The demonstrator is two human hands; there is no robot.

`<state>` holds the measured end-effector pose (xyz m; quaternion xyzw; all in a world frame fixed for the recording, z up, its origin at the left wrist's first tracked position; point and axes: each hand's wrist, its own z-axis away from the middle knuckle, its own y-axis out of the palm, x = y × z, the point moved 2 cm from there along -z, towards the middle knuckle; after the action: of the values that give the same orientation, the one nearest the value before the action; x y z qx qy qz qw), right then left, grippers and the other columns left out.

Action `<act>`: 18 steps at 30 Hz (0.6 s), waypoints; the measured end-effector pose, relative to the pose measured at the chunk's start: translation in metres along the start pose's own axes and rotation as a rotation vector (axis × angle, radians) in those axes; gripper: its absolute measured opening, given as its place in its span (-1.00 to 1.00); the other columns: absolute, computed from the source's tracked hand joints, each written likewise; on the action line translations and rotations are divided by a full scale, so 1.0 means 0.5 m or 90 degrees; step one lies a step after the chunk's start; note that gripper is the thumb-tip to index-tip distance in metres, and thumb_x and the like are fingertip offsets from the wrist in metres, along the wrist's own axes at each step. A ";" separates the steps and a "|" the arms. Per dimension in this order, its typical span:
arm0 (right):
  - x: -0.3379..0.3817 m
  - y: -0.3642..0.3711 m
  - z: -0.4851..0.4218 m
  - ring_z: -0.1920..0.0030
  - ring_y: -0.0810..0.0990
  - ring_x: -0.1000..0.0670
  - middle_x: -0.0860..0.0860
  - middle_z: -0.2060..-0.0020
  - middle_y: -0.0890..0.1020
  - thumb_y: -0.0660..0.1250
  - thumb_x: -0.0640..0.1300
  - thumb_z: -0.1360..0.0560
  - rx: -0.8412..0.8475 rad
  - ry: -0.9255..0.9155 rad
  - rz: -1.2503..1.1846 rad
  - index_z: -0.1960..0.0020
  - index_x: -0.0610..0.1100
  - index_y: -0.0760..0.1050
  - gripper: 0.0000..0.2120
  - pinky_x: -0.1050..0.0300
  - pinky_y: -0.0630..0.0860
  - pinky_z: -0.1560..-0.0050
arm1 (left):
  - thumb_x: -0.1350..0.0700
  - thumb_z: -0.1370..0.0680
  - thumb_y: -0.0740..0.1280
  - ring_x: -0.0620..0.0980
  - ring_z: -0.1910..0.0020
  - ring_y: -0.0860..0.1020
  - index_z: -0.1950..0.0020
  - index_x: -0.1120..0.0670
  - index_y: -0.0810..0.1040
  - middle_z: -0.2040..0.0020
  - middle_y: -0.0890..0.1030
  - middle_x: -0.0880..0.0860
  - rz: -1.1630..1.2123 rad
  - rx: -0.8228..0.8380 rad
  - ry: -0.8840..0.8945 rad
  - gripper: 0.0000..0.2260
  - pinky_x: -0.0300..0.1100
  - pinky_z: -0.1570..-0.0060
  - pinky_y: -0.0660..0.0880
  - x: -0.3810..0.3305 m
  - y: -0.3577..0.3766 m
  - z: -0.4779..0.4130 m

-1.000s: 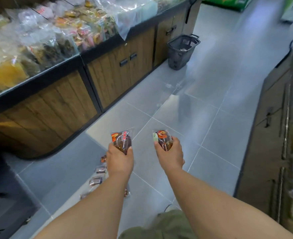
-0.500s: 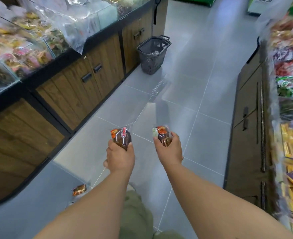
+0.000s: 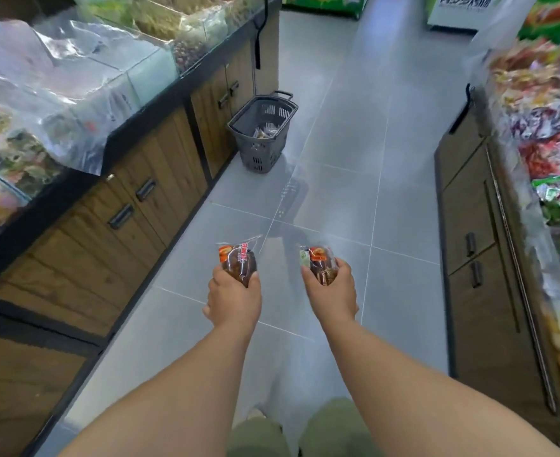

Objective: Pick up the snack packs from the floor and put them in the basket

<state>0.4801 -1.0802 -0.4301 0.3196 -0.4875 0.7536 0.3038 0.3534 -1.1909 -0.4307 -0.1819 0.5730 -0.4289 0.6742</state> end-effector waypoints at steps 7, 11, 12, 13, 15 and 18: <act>0.093 0.038 -0.216 -0.22 0.46 -0.08 0.05 -0.23 0.49 0.36 0.25 -0.39 -0.015 0.035 -0.015 -0.37 0.06 0.27 -0.37 -0.09 0.26 -0.28 | -0.12 -0.52 0.31 0.16 -0.26 0.44 -0.45 0.10 0.19 -0.33 0.42 0.13 -0.014 0.039 0.012 -0.40 0.13 -0.30 0.24 -0.141 0.080 -0.188; 0.159 0.048 -0.389 -0.20 0.47 -0.08 0.05 -0.21 0.50 0.35 0.29 -0.38 -0.008 0.025 -0.006 -0.36 0.04 0.27 -0.34 -0.12 0.30 -0.28 | -0.09 -0.52 0.32 0.17 -0.25 0.44 -0.43 0.10 0.20 -0.32 0.42 0.14 -0.012 0.037 0.008 -0.42 0.11 -0.30 0.25 -0.271 0.142 -0.304; 0.179 0.049 -0.435 -0.20 0.47 -0.08 0.05 -0.21 0.50 0.36 0.28 -0.37 -0.004 0.019 0.000 -0.36 0.04 0.27 -0.34 -0.13 0.31 -0.28 | -0.09 -0.52 0.33 0.16 -0.25 0.45 -0.43 0.09 0.21 -0.31 0.43 0.13 -0.011 0.036 0.004 -0.43 0.10 -0.30 0.26 -0.307 0.156 -0.334; 0.202 0.049 -0.481 -0.20 0.47 -0.08 0.04 -0.21 0.50 0.36 0.28 -0.38 0.001 0.012 0.005 -0.36 0.04 0.27 -0.34 -0.14 0.31 -0.28 | -0.08 -0.52 0.33 0.16 -0.25 0.45 -0.42 0.08 0.22 -0.31 0.43 0.12 -0.004 0.030 -0.006 -0.43 0.09 -0.30 0.28 -0.345 0.170 -0.365; 0.254 0.047 -0.572 -0.20 0.47 -0.08 0.04 -0.21 0.50 0.36 0.28 -0.38 0.012 -0.004 0.006 -0.36 0.04 0.27 -0.35 -0.12 0.30 -0.29 | -0.06 -0.51 0.35 0.16 -0.24 0.45 -0.40 0.08 0.23 -0.30 0.44 0.11 0.019 0.017 -0.033 -0.45 0.08 -0.30 0.30 -0.422 0.193 -0.421; 0.335 0.047 -0.688 -0.23 0.45 -0.07 0.04 -0.24 0.48 0.35 0.28 -0.40 0.030 -0.031 0.011 -0.38 0.02 0.26 -0.34 -0.10 0.26 -0.27 | -0.03 -0.49 0.38 0.17 -0.23 0.46 -0.37 0.10 0.25 -0.27 0.45 0.12 0.052 -0.001 -0.068 -0.46 0.08 -0.29 0.31 -0.522 0.224 -0.492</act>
<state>0.2959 -0.7442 -0.4226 0.3411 -0.4797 0.7593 0.2777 0.1727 -0.8614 -0.4207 -0.1814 0.5435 -0.3905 0.7206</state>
